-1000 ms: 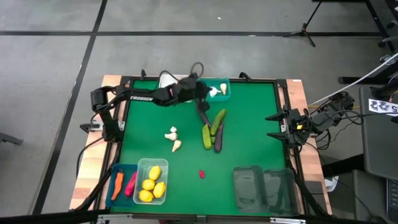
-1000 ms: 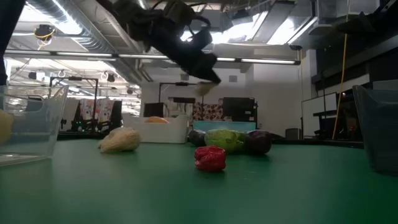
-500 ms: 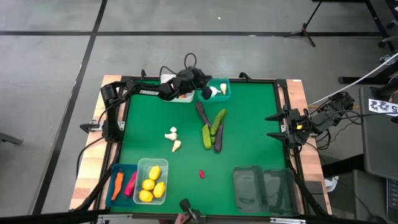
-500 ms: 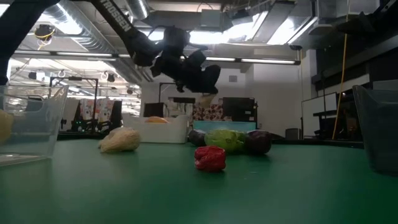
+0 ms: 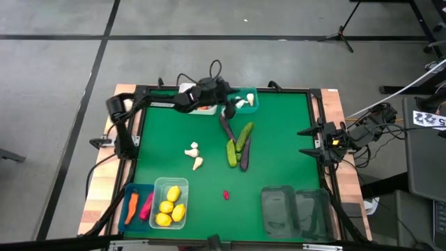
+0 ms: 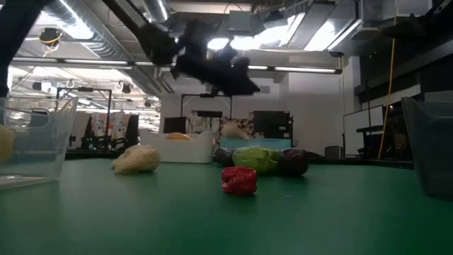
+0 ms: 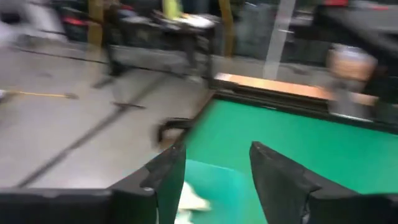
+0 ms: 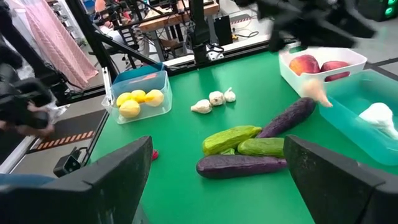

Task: Sort produce into baskets
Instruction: Put the white garlic into the green bin

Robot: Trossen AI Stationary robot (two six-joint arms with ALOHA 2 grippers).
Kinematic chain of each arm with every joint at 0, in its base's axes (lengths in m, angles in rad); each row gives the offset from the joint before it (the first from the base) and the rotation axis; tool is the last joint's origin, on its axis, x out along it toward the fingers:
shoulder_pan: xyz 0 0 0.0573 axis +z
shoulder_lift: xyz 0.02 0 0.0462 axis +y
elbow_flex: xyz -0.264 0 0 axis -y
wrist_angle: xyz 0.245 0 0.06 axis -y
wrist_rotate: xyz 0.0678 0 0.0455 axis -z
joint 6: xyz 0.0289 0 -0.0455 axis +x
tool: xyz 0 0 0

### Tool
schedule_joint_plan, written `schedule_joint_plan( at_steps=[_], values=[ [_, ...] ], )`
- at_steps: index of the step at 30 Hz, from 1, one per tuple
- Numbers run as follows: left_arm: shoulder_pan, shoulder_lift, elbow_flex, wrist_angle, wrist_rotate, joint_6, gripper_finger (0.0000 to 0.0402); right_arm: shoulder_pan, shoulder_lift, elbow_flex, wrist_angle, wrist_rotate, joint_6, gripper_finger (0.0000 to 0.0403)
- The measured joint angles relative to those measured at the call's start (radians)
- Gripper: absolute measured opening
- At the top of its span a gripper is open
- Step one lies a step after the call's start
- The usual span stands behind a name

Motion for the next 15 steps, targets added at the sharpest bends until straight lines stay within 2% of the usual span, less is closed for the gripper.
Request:
schedule_joint_plan(
  at_steps=[4, 7, 9, 12, 15],
  values=[
    [-0.057, -0.15, 0.004, -0.325, 0.119, 0.04, 0.0187, 0.0, 0.0, 0.0, -0.001, -0.026, 0.001, 0.036],
    [-0.133, -0.251, 0.001, -0.569, 0.099, 0.074, 0.0184, 0.0, 0.0, 0.0, -0.006, -0.027, 0.0, 0.036],
    [-0.191, -0.316, -0.016, -0.683, 0.019, 0.069, 0.0181, 0.0, 0.0, 0.0, -0.007, -0.027, -0.008, 0.036],
    [-0.275, -0.39, -0.073, -0.698, -0.118, 0.045, 0.0176, 0.0, 0.0, 0.0, -0.021, -0.027, -0.01, 0.036],
    [-0.339, -0.403, -0.112, -0.587, -0.206, 0.09, 0.0171, 0.0, 0.0, 0.0, -0.037, -0.022, -0.011, 0.036]
  ],
)
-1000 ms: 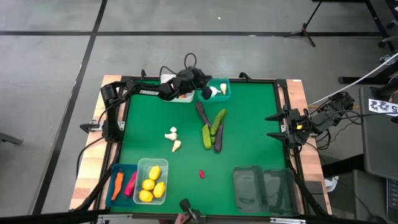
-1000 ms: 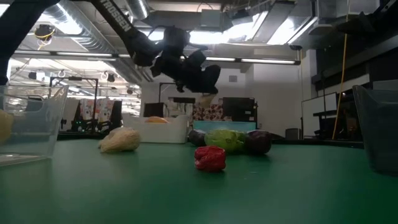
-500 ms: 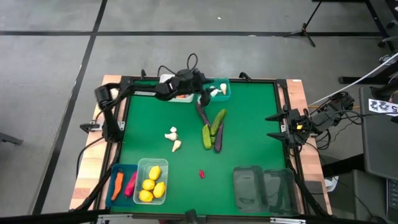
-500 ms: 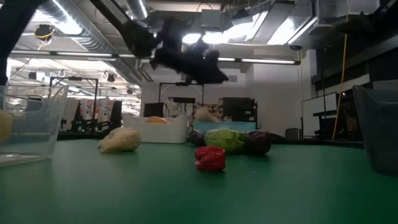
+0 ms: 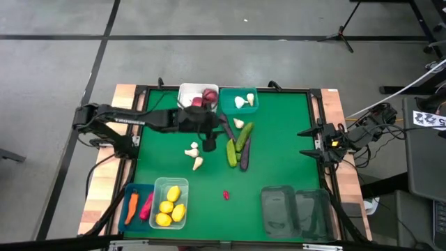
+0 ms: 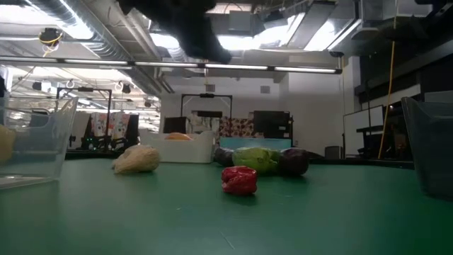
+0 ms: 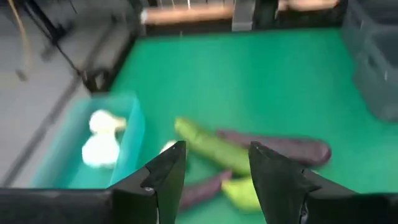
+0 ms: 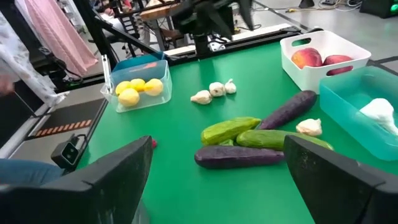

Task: Sort produce into baskets
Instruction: Put the white garlic into the green bin

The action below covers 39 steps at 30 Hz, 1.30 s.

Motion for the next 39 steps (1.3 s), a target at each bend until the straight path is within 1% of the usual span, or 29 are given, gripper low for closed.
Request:
schedule_joint_plan(
  at_steps=[3, 6, 7, 9, 12, 16, 18, 21, 33, 39],
  values=[
    [-0.004, 0.053, -0.01, 0.206, -0.052, 0.002, 0.0166, 0.0, 0.0, 0.0, -0.001, 0.006, 0.0, 0.036],
    [0.032, 0.155, 0.012, 0.27, -0.048, 0.08, 0.0163, 0.0, 0.0, 0.0, 0.001, 0.006, 0.0, 0.036],
    [0.047, 0.201, 0.031, 0.268, -0.026, 0.085, 0.0163, 0.0, 0.0, 0.0, 0.002, 0.006, 0.0, 0.036],
    [0.082, 0.292, 0.086, 0.252, 0.013, 0.041, 0.0166, 0.0, 0.0, 0.0, 0.011, 0.006, 0.0, 0.036],
    [0.143, 0.412, 0.184, 0.178, 0.016, -0.016, 0.017, 0.0, 0.0, 0.0, 0.017, 0.006, 0.004, 0.036],
    [0.175, 0.519, 0.289, 0.08, 0.019, -0.011, 0.017, 0.0, 0.0, 0.0, 0.014, 0.005, 0.025, 0.036],
    [0.177, 0.555, 0.326, 0.052, 0.062, -0.009, 0.017, 0.0, 0.0, 0.0, 0.013, -0.003, 0.025, 0.036],
    [0.179, 0.596, 0.345, 0.038, 0.099, 0.002, 0.017, 0.0, 0.0, 0.0, 0.005, -0.01, 0.026, 0.036],
    [0.179, 0.608, 0.346, 0.005, 0.095, -0.02, 0.017, 0.0, 0.0, 0.0, -0.016, -0.01, 0.026, 0.036],
    [0.172, 0.659, 0.346, 0.015, 0.098, -0.032, 0.017, 0.0, 0.0, 0.0, -0.016, -0.01, 0.026, 0.036]
  ],
)
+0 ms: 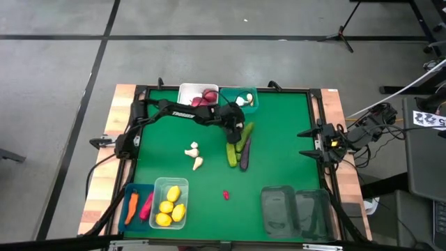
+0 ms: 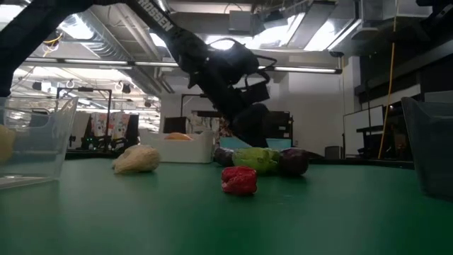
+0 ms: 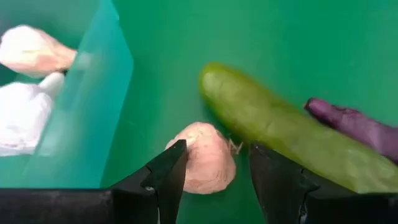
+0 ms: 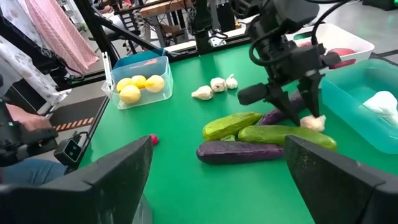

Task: Sort produce into baskets
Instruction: Put the white garlic into the green bin

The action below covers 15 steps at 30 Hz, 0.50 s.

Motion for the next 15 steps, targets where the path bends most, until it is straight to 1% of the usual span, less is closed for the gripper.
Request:
schedule_joint_plan(
  at_steps=[7, 9, 11, 15],
  values=[
    [0.0, 0.016, 0.003, 0.005, -0.011, 0.002, 0.017, 0.0, 0.002, 0.0, 0.002, -0.002, 0.0, 0.036],
    [0.0, 0.012, 0.002, -0.005, -0.011, 0.0, 0.0165, 0.0, 0.002, 0.0, 0.003, -0.002, 0.0, 0.036],
    [0.001, 0.012, 0.002, -0.002, -0.015, -0.001, 0.0148, 0.0, 0.002, 0.0, 0.003, -0.002, 0.0, 0.036],
    [0.002, 0.012, 0.002, -0.008, -0.015, -0.003, 0.0095, 0.0, 0.002, 0.0, 0.003, -0.002, 0.0, 0.036]
  ],
)
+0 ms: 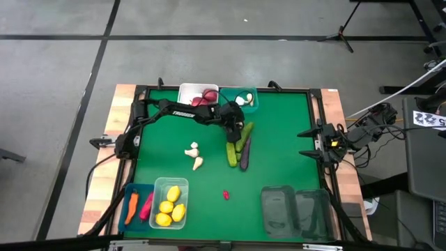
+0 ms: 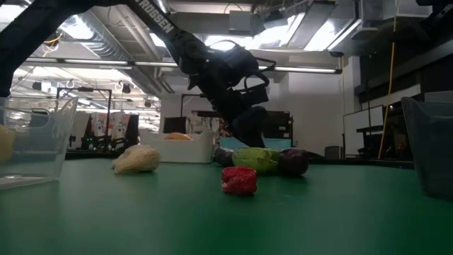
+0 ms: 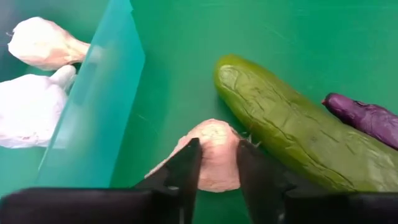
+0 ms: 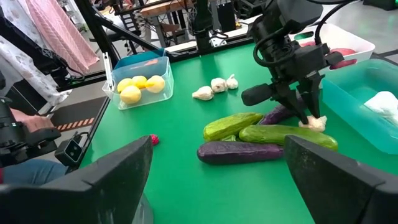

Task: Sort produce into baskets
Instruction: Put the white garlic into the green bin

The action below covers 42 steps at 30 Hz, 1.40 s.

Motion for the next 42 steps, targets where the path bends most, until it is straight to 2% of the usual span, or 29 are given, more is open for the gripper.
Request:
schedule_joint_plan(
  at_steps=[6, 9, 19, 28, 34, 38, 42],
  values=[
    [0.005, 0.0, -0.001, 0.0, 0.004, -0.001, 0.0018, 0.0, 0.0, 0.0, 0.0, 0.0, 0.0, 0.036],
    [0.004, -0.001, -0.001, -0.001, 0.005, -0.007, 0.0004, 0.0, 0.0, 0.0, 0.001, 0.0, 0.004, 0.036],
    [-0.002, -0.011, -0.004, -0.012, 0.004, -0.021, 0.0001, 0.0, 0.0, 0.0, 0.001, -0.001, 0.026, 0.036],
    [0.008, -0.104, -0.006, -0.01, 0.0, -0.027, 0.0, 0.0, 0.001, 0.0, 0.002, -0.001, 0.026, 0.036],
    [0.038, -0.124, -0.005, 0.024, -0.031, -0.037, 0.0, 0.0, 0.001, 0.0, 0.001, -0.001, 0.026, 0.036],
    [0.037, -0.124, -0.004, -0.07, -0.022, 0.091, 0.0012, 0.0, 0.003, 0.0, 0.001, -0.008, 0.026, 0.036],
    [0.024, -0.124, -0.004, -0.143, -0.022, 0.248, 0.005, 0.0, 0.003, 0.0, 0.001, -0.017, 0.025, 0.036]
  ],
)
